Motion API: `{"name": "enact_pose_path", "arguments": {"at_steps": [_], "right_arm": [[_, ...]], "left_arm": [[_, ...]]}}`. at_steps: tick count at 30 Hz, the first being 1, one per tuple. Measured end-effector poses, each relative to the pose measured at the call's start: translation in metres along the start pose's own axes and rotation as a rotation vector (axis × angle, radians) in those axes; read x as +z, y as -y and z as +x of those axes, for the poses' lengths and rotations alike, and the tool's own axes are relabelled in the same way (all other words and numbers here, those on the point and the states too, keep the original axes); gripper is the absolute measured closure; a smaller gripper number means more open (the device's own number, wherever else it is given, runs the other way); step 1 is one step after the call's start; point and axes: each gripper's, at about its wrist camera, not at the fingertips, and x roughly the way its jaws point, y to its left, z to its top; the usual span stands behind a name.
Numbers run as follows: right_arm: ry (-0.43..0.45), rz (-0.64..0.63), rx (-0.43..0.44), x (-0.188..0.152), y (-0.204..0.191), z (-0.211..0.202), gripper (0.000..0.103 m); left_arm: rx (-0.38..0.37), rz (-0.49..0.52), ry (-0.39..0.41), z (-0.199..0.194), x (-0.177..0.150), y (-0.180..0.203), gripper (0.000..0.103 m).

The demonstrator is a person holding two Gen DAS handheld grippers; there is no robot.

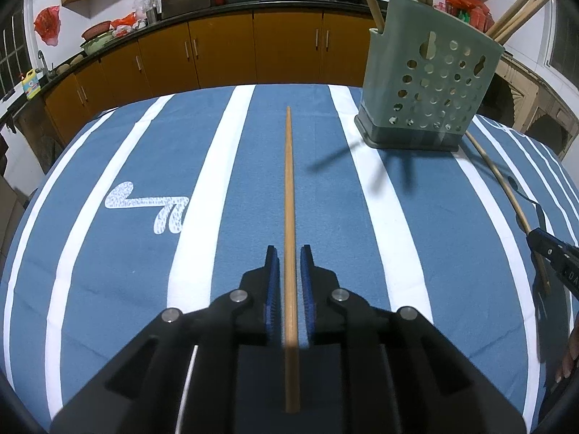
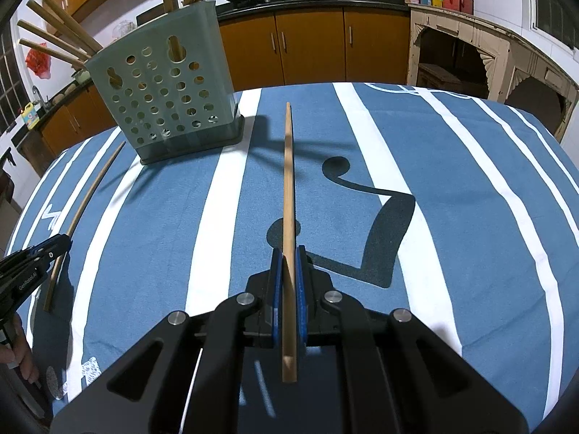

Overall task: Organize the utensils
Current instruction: 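Lift both held chopsticks and carry them toward the green holder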

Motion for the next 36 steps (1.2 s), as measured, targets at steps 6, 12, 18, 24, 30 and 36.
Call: {"name": "enact_pose_path", "arguments": {"at_steps": [6, 12, 18, 24, 30, 36], "right_arm": [[-0.002, -0.004, 0.004, -0.006, 0.001, -0.005, 0.094], [-0.002, -0.002, 0.006, -0.008, 0.001, -0.006, 0.094], [-0.003, 0.000, 0.011, -0.008, 0.001, -0.006, 0.095], [0.004, 0.009, 0.028, -0.011, 0.006, -0.011, 0.095], [0.095, 0.034, 0.030, -0.001, 0.018, -0.038, 0.095], [0.223, 0.038, 0.019, 0.017, 0.026, -0.074, 0.095]], "left_arm": [[0.001, 0.001, -0.001, -0.002, -0.003, 0.001, 0.083], [0.004, 0.013, -0.001, -0.005, -0.007, 0.003, 0.081], [0.002, 0.013, 0.000, -0.006, -0.008, 0.004, 0.085], [-0.010, 0.026, -0.012, -0.008, -0.010, 0.005, 0.095], [-0.012, 0.042, 0.020, -0.024, -0.009, 0.003, 0.095], [-0.025, 0.048, 0.127, -0.059, 0.004, -0.003, 0.095]]}}
